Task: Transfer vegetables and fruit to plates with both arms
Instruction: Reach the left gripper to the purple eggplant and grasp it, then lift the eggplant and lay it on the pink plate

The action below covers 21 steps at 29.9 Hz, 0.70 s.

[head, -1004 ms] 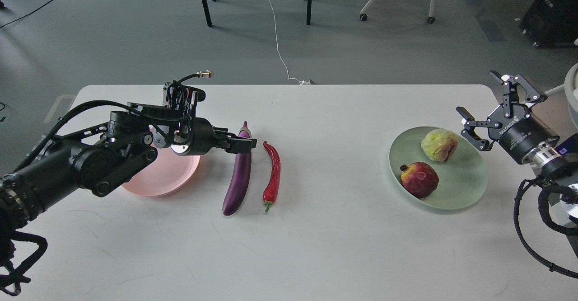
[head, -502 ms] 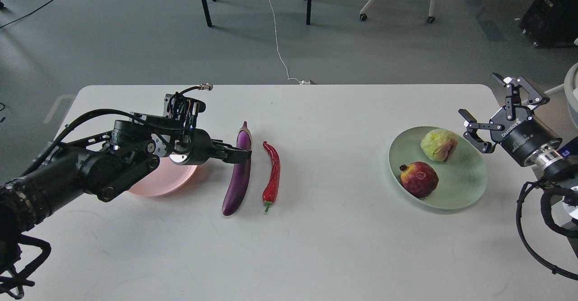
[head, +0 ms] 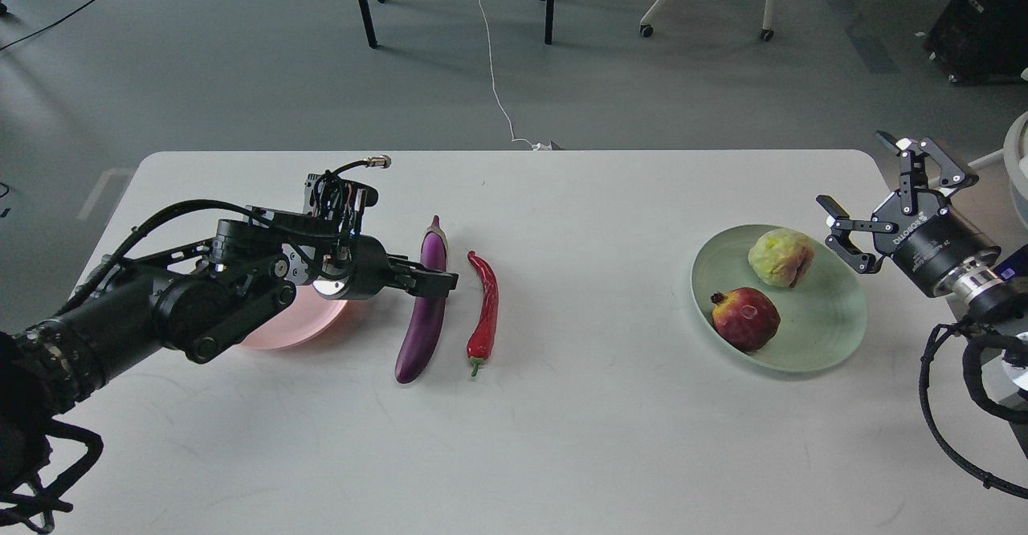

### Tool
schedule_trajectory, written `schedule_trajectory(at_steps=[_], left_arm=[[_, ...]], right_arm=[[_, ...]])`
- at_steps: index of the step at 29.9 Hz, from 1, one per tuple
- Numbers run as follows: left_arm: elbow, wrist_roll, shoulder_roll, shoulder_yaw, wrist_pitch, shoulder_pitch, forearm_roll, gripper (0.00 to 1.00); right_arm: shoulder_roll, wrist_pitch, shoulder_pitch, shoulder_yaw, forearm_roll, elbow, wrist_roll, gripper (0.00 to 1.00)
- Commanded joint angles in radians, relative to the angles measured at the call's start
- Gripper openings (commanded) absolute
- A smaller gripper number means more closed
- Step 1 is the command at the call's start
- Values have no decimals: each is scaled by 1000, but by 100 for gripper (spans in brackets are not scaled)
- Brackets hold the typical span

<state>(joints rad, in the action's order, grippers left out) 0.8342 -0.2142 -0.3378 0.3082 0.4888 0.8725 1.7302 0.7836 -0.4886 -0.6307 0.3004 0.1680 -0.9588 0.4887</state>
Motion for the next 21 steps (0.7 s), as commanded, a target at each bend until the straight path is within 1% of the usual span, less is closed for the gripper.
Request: schedule_trajectory(at_steps=[1, 3, 5, 8, 9, 11, 12, 16, 18, 21], left_arm=[[0, 12, 0, 0, 0, -9, 0, 83], [0, 12, 0, 0, 0, -17, 2, 76], [0, 16, 2, 0, 0, -18, 2, 72], [0, 25, 13, 0, 0, -26, 0, 60], [0, 27, 13, 0, 0, -26, 0, 53], [0, 32, 13, 0, 0, -26, 0, 35], [0, 36, 13, 0, 0, -26, 0, 30], [0, 42, 13, 2, 0, -24, -1, 19], [0, 44, 13, 6, 0, -21, -6, 19], [2, 44, 8, 5, 0, -14, -84, 19]], right_arm=[[0, 0, -1, 0, -1, 0, 0, 98], [0, 0, 0, 0, -1, 0, 0, 98], [0, 0, 0, 0, -1, 2, 0, 98], [3, 0, 2, -1, -1, 2, 0, 98], [3, 0, 2, -1, -1, 2, 0, 98], [3, 0, 2, -1, -1, 2, 0, 98], [3, 0, 2, -1, -1, 2, 0, 98], [3, 0, 2, -1, -2, 2, 0, 98], [3, 0, 2, 0, -1, 2, 0, 98], [5, 0, 2, 0, -2, 2, 0, 98]])
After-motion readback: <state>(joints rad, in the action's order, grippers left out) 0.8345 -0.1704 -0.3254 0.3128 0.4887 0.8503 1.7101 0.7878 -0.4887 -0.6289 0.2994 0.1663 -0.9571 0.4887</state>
